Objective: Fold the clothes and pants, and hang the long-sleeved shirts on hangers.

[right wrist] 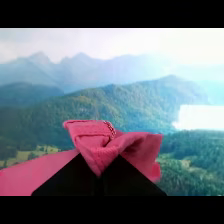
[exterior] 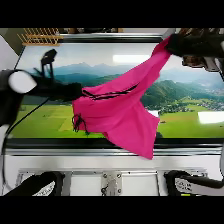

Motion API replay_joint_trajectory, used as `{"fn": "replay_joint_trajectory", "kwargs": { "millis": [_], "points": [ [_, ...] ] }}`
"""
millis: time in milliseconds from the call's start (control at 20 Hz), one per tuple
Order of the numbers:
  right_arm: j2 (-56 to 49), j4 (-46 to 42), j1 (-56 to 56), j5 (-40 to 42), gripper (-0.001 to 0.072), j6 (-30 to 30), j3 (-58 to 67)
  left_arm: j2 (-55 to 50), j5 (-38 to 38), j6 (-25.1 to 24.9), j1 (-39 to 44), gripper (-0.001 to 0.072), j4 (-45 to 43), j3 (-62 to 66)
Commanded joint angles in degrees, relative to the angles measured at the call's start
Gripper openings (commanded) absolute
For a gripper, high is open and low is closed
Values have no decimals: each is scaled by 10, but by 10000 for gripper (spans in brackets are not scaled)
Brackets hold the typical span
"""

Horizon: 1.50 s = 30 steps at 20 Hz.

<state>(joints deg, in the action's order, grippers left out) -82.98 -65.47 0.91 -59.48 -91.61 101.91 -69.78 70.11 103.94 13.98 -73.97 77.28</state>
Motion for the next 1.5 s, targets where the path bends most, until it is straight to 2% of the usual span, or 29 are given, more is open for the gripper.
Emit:
{"fn": "replay_joint_trajectory", "kwargs": {
  "millis": [0, 100, 200, 300, 450, 650, 800, 950, 1100, 1350, 1450],
  "points": [
    [-93, -12, 11, 27, 2, -19, 1, -168, -78, -37, -49, 16, 10, 56],
    [-94, -14, 10, 25, 2, -19, 1, -222, -97, -51, -91, 16, 86, 102],
    [-77, -20, 10, 1, 2, -18, 1, -252, -86, -103, -129, 16, 174, 139],
    [-48, -42, 11, -52, 2, -12, 0, -257, -53, -145, -160, 16, 224, 159],
    [15, -81, 17, -120, 1, -12, -31, -233, -3, -198, -185, 16, 225, 144],
    [137, -80, 46, -132, 1, -17, -184, -176, -5, -223, -203, 16, 224, 37],
    [221, -81, 80, -102, 2, -29, -349, -147, -23, -232, -226, 16, 226, -53],
    [271, -80, 111, -12, 2, -43, -516, -137, -30, -270, -231, 16, 226, -124],
    [283, -78, 135, 57, 3, -45, -630, -137, -37, -277, -232, 16, 225, -181],
    [282, -76, 147, 71, 8, -45, -677, -137, -51, -277, -235, 16, 225, -222],
    [283, -76, 143, 72, 23, -69, -673, -137, -38, -276, -235, 17, 226, -215]
  ]
}}
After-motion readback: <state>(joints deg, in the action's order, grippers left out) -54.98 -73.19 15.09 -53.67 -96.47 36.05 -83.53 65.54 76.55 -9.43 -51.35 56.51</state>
